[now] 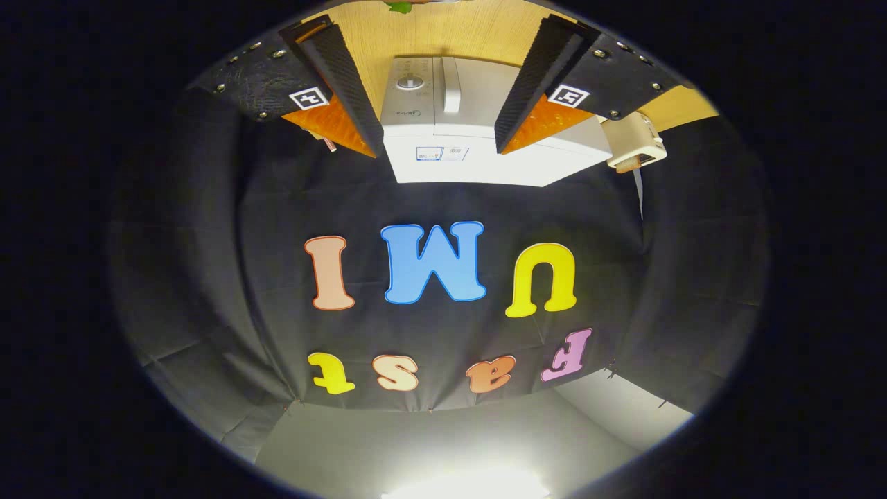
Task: Open the microwave, put the food inside, and close the microwave door.
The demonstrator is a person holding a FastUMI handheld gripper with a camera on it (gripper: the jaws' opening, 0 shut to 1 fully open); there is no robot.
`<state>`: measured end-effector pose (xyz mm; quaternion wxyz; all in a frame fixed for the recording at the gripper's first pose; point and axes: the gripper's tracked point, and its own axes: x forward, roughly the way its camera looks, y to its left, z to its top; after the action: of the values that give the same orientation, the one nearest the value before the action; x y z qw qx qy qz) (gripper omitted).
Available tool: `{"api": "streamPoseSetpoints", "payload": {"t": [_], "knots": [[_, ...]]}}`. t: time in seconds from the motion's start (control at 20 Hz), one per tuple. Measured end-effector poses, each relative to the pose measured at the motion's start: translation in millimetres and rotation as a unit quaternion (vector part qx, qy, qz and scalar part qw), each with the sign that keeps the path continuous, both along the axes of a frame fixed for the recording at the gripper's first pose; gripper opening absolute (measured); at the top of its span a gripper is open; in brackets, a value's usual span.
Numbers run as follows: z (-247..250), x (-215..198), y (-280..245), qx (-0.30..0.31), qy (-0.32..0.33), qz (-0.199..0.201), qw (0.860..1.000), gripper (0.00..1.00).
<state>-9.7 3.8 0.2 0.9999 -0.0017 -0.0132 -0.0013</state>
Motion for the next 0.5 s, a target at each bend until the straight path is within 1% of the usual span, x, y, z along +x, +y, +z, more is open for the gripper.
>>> {"api": "streamPoseSetpoints", "payload": {"t": [0.15,0.25,0.35,0.5], "knots": [[-1.4,-0.7,2.2,0.005,-0.007,-0.006,1.000,0.99],[-13.5,2.7,4.6,0.002,0.009,-0.006,1.000,0.99],[-21.9,8.3,3.6,0.002,0.018,-0.008,1.000,0.99],[-33.5,21.2,2.4,0.000,0.016,-0.015,1.000,0.99]]}}
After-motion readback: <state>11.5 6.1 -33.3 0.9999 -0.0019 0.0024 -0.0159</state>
